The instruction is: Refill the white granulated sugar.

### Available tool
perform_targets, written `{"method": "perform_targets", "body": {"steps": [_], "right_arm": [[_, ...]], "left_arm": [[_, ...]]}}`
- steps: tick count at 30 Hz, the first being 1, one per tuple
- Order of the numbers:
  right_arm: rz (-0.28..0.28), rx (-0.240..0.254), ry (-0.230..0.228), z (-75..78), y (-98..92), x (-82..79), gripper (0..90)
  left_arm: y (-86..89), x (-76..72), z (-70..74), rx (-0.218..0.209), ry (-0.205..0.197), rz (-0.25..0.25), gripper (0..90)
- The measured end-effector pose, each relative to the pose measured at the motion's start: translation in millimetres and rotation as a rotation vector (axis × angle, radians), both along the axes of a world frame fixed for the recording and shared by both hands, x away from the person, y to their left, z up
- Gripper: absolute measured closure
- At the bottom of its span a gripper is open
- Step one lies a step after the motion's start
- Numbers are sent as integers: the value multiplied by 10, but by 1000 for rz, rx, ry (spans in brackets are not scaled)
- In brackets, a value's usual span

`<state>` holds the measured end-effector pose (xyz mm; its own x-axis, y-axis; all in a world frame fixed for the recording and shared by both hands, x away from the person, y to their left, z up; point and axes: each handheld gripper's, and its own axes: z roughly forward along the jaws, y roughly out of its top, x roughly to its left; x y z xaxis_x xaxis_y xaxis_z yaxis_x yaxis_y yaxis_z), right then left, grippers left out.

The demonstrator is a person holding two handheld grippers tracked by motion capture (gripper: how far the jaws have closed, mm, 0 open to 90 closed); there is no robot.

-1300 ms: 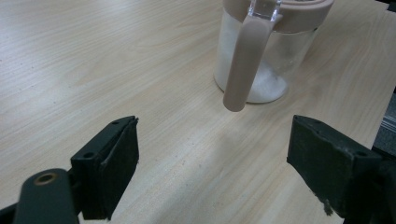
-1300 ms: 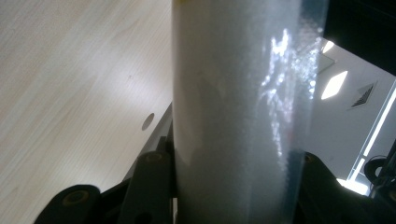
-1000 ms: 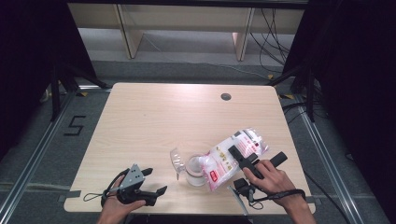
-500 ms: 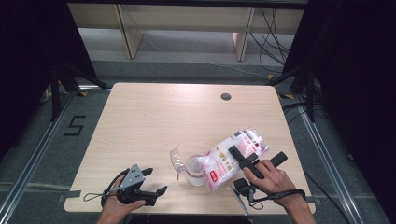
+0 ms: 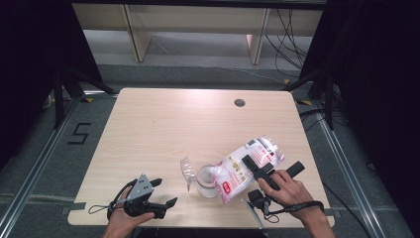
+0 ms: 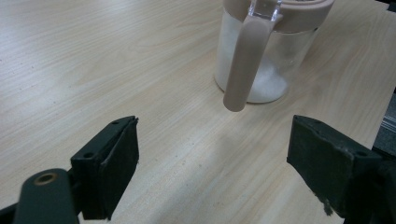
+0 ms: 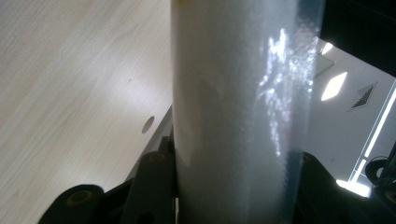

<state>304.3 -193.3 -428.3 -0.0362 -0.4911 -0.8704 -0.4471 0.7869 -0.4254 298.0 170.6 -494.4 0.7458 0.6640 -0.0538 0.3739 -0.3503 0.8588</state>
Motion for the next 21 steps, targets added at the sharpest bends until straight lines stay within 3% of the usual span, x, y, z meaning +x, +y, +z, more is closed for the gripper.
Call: {"method": "perform_targets", "body": {"steps": [1, 3, 4, 5, 9, 15, 21], "right_arm": [[1, -3, -3, 2, 1, 0, 676], [2, 2, -2, 7, -2, 0, 677], [2, 0, -1, 9, -1, -1, 678], [2, -1, -2, 8, -1, -2, 678], [2, -1, -2, 7, -1, -2, 680], [2, 1, 1, 7, -2, -3, 682], [1, 13, 11, 8, -4, -3, 685]], "left_arm": [[-26, -17, -12, -42, 17, 19, 162], [-20, -12, -10, -32, 14, 16, 162], [-7, -7, -5, -8, 12, 14, 162], [-28, -21, -10, -43, 19, 23, 162], [-8, -7, -1, -15, 1, 6, 162], [-27, -18, -12, -44, 18, 20, 162], [-22, -12, -9, -35, 10, 13, 162]]}}
